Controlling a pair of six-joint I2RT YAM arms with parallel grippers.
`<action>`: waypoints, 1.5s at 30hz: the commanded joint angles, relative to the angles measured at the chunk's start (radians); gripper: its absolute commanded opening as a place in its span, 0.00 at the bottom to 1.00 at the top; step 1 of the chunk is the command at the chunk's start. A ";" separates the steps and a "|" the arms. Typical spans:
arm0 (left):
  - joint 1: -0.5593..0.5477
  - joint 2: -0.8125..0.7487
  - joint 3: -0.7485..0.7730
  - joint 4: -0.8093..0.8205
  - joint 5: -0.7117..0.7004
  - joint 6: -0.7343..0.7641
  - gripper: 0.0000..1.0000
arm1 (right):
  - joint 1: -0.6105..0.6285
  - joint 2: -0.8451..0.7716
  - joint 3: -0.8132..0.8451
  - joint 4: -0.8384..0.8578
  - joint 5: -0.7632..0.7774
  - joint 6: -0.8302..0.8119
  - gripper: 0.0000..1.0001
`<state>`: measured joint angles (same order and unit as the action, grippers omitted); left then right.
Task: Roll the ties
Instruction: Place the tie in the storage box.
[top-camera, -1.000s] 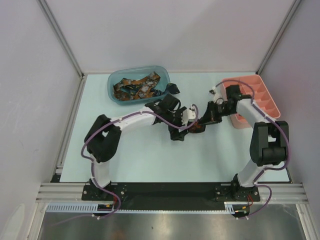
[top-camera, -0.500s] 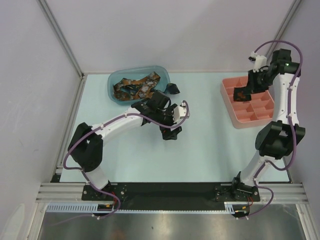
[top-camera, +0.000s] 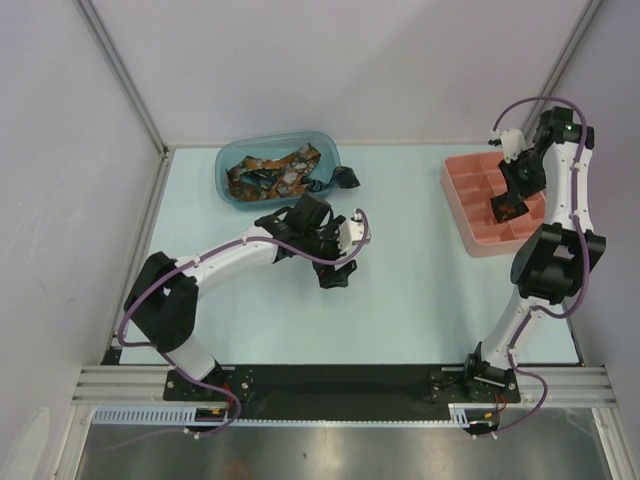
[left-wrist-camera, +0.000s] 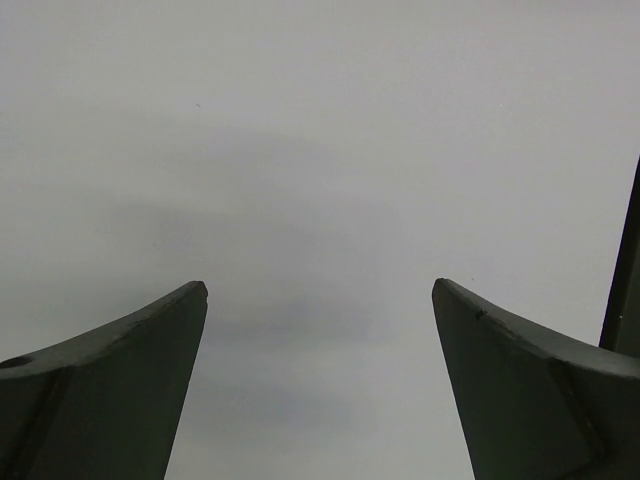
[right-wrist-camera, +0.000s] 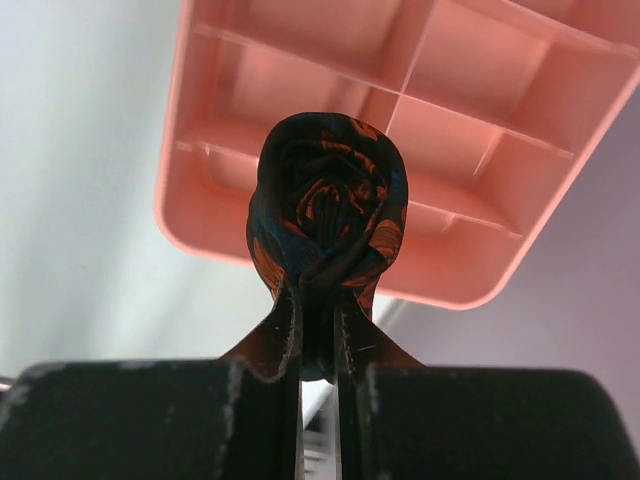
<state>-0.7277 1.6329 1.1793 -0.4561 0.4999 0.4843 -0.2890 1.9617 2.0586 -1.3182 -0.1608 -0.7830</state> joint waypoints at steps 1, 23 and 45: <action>0.014 -0.053 -0.004 0.045 0.011 -0.024 0.99 | 0.008 -0.153 -0.112 0.060 -0.032 -0.416 0.00; 0.022 -0.062 -0.018 0.097 -0.012 -0.070 1.00 | -0.047 -0.276 -0.443 0.085 -0.092 -1.509 0.00; 0.028 -0.070 -0.050 0.128 -0.047 -0.096 1.00 | -0.018 -0.267 -0.675 0.212 0.001 -1.731 0.00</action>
<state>-0.7101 1.6146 1.1393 -0.3634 0.4671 0.4152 -0.3153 1.7111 1.4231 -1.0813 -0.1986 -1.9903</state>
